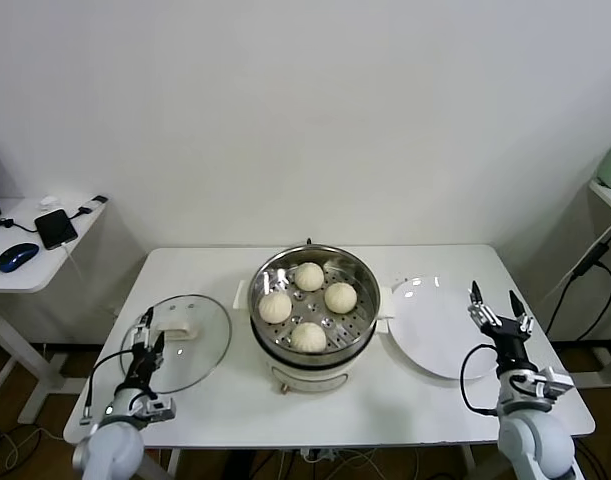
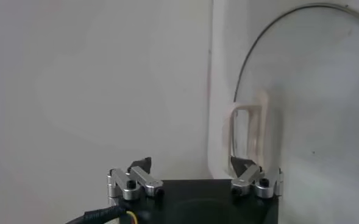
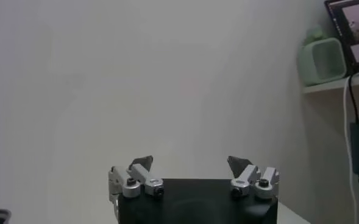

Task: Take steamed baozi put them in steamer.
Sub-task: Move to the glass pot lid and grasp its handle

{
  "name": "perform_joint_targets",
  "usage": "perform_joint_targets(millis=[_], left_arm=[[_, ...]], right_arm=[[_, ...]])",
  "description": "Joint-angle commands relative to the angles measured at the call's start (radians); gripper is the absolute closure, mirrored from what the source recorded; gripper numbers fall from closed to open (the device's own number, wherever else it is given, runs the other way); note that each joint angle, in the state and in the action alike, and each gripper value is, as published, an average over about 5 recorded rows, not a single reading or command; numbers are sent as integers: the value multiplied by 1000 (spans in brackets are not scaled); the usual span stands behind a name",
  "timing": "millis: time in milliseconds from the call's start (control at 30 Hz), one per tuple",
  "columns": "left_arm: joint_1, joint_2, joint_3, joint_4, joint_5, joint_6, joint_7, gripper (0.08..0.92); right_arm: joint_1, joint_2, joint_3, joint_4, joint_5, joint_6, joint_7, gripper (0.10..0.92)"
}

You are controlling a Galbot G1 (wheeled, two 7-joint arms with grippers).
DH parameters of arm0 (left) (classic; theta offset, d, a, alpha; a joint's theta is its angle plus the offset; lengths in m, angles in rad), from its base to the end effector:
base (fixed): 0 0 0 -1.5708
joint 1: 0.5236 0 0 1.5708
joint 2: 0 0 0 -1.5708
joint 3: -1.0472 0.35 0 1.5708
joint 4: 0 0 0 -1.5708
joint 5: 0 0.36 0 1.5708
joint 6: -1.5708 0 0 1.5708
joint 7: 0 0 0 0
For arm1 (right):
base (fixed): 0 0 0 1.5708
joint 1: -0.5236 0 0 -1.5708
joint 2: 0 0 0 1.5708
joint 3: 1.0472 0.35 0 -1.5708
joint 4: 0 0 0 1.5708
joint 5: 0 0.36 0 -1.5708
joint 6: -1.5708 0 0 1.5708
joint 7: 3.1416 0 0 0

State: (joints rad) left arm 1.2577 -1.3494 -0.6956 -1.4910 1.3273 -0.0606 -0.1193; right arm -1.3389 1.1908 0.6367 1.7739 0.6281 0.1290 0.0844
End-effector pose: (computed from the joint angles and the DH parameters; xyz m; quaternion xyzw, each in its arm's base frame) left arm 0.2714 0.1431 -0.4220 0.0001 -0.7074 -0.7010 0.0905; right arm 0.2657 -0.1398 -0.3333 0.0667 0.9905 0.1159 0.0304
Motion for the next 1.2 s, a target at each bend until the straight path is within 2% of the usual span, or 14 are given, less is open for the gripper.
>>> perform_joint_targets(millis=[33, 800, 1200], left_arm=[[-26, 9, 5, 57, 14, 1, -16, 177], [-179, -9, 25, 195, 17, 18, -34, 177], [-207, -13, 28, 265, 15, 13, -57, 178]], right_arm=[[-2, 6, 2, -5, -2, 2, 2, 203], [12, 21, 2, -55, -4, 15, 0, 202], [22, 26, -3, -75, -9, 16, -1, 203]])
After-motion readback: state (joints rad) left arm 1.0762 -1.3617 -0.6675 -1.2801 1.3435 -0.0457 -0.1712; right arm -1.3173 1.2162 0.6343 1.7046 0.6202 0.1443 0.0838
